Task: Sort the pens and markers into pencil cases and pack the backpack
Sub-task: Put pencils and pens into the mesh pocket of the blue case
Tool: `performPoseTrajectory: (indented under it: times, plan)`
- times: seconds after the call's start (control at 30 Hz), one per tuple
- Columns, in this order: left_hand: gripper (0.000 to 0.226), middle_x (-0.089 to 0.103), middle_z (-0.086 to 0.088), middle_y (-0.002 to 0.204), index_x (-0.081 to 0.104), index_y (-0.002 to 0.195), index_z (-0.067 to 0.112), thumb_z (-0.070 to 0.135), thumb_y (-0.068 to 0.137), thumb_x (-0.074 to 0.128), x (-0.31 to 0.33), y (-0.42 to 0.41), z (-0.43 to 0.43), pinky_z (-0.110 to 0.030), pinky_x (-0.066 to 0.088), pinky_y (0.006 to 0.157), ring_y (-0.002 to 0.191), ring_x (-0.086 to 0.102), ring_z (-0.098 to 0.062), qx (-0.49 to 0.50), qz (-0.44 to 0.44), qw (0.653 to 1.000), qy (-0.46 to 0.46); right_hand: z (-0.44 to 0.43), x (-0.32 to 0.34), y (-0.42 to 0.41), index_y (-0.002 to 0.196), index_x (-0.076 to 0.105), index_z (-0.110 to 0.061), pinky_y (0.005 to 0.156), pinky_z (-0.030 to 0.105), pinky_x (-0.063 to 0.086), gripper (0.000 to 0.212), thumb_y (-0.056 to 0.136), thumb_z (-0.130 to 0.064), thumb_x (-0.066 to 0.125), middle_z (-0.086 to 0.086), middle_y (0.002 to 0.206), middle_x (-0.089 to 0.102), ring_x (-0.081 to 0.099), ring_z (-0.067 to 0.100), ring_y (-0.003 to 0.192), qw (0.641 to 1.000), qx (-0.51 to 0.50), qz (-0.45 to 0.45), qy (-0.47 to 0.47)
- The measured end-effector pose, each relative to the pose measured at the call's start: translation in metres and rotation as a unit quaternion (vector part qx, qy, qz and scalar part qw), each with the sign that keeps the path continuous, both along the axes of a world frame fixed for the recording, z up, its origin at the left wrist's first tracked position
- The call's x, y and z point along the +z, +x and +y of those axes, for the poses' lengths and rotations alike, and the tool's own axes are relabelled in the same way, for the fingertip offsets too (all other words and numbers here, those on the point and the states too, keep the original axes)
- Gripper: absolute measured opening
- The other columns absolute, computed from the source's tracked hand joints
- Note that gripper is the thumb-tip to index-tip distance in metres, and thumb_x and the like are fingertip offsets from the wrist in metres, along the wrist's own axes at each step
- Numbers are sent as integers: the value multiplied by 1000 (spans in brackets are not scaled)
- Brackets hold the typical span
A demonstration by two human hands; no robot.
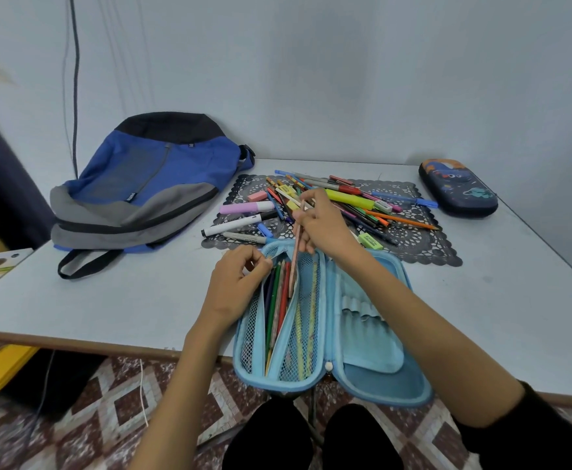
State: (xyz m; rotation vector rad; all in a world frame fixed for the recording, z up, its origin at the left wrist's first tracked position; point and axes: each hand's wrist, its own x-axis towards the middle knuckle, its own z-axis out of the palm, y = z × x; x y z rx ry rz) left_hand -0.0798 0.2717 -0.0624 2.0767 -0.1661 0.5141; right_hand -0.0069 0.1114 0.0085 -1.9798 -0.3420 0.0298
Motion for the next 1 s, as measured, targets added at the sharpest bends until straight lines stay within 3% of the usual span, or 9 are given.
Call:
performPoseTrajectory:
  times: [0.13, 0.27, 0.43, 0.57, 0.77, 0.87, 1.0]
  plan:
    - [33, 56, 6, 73, 56, 72, 18, 49, 80, 50, 1, -1, -1, -30, 35, 62, 69, 46, -11, -2, 2, 1000, -3, 2, 0, 5, 118, 39, -10, 34, 21, 38, 18, 101, -10, 45, 11, 64, 59, 52, 19, 41, 999, 3, 30, -21]
    - [33, 54, 8, 71, 55, 72, 18, 49, 79, 49, 2, -1, -1, -27, 32, 61, 68, 44, -8, 0, -1, 1000, 4, 1, -4, -2, 115, 42, -3, 33, 20, 38, 21, 97, -6, 52, 9, 57, 59, 51, 12, 34, 989, 79, 120, -19]
    - [41, 57, 3, 73, 58, 74, 13, 52, 78, 48, 2, 1, -1, -29, 34, 61, 70, 46, -11, 4, -3, 1000, 16, -5, -3, -9, 104, 52, 1, 39, 22, 45, 25, 87, -6, 69, 10, 61, 62, 55, 15, 43, 982, 126, 138, -37]
    - [39, 56, 5, 72, 57, 73, 14, 52, 79, 48, 1, 0, 0, -28, 33, 61, 69, 46, -10, 4, -4, 1000, 15, -11, -2, -10, 94, 64, 1, 41, 20, 46, 15, 86, -9, 71, 11, 65, 63, 55, 16, 49, 979, 145, 115, -85]
    - [36, 57, 5, 72, 57, 72, 15, 49, 79, 49, 1, 0, 0, -29, 35, 62, 69, 47, -11, 5, -1, 1000, 11, -13, -3, -6, 96, 71, -3, 41, 19, 46, 9, 91, -5, 63, 10, 72, 64, 57, 22, 61, 980, 125, 63, -144]
    - [38, 58, 3, 74, 58, 73, 14, 50, 80, 49, 1, 0, 0, -31, 37, 62, 70, 48, -13, 5, -1, 1000, 12, -12, -3, -5, 91, 69, -5, 40, 19, 46, 4, 86, -5, 69, 9, 70, 66, 58, 20, 59, 978, 129, 65, -151]
    - [38, 58, 5, 75, 58, 75, 16, 51, 81, 47, 1, 0, 0, -30, 37, 64, 72, 48, -12, 10, -1, 1000, 24, -12, -2, -6, 84, 66, -7, 40, 19, 46, 14, 78, -10, 78, 4, 65, 65, 57, 16, 53, 977, 132, 70, -153]
